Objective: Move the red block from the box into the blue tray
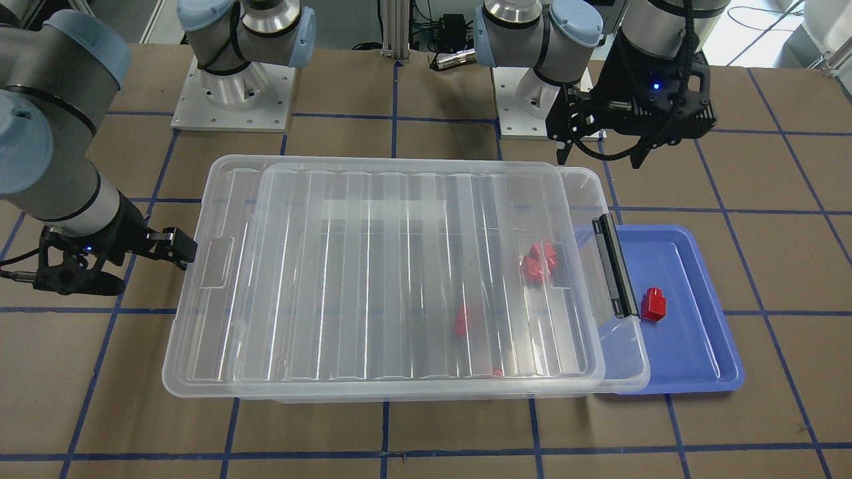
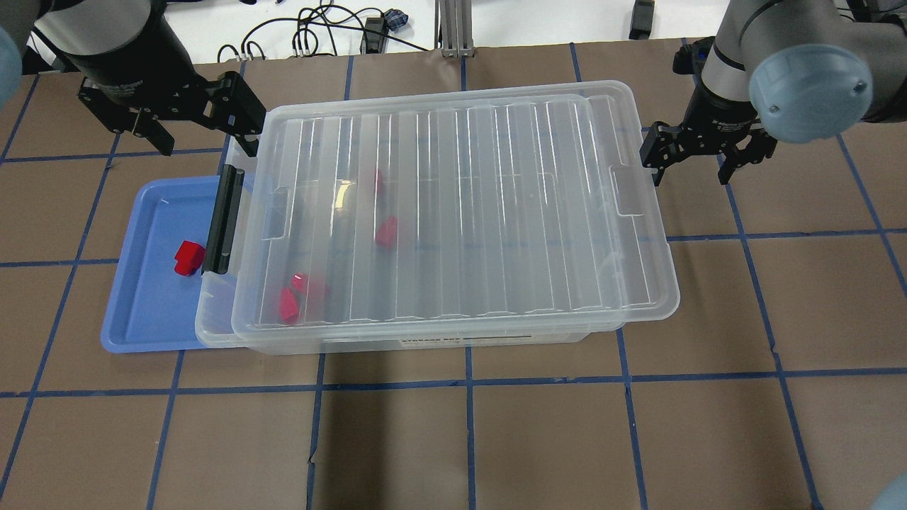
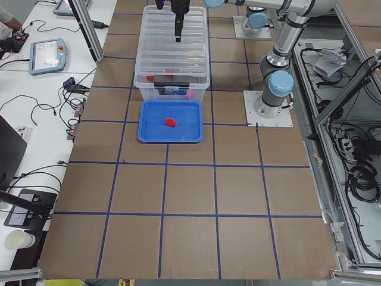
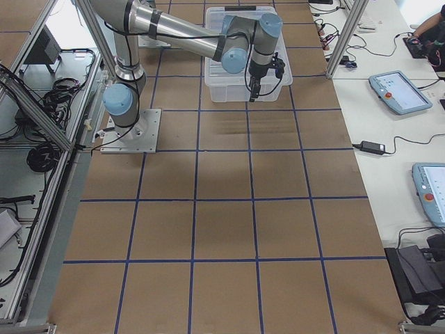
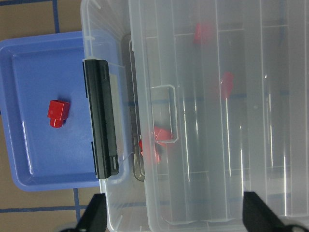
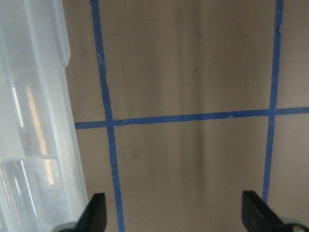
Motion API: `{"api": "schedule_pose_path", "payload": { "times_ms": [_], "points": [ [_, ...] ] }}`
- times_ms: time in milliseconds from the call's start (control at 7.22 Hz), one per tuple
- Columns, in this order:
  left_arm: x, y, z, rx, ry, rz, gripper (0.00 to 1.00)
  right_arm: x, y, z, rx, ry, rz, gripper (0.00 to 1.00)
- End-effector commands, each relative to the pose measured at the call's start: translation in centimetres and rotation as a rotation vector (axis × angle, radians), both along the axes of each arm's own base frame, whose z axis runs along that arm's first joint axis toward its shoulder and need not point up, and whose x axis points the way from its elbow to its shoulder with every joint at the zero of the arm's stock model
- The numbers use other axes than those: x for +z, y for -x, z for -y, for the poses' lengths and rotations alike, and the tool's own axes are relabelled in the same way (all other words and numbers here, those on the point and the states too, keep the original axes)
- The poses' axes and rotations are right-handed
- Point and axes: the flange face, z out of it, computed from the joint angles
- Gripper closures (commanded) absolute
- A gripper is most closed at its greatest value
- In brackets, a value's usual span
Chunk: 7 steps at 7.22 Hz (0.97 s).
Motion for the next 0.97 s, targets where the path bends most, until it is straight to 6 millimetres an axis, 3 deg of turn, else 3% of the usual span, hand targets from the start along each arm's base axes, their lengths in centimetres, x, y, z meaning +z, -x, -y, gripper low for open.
{"api": "schedule_pose_path", "payload": {
  "times_ms": [0, 554, 831],
  "points": [
    [0.1, 0.0, 0.3, 0.007, 0.006, -0.001, 0.00, -0.3, -2.4, -0.2, -0.009, -0.002, -0.005, 0.00],
    [0.4, 0.1, 0.0, 0.033, 0.007, -0.001, 0.00, -0.1, -2.8, -0.2, -0.011, 0.003, -0.006, 0.00],
    [0.3, 0.1, 0.0, 0.042, 0.006, 0.000, 0.00, 2.6, -2.2, 0.3, -0.021, 0.055, -0.011, 0.00]
  ]
}}
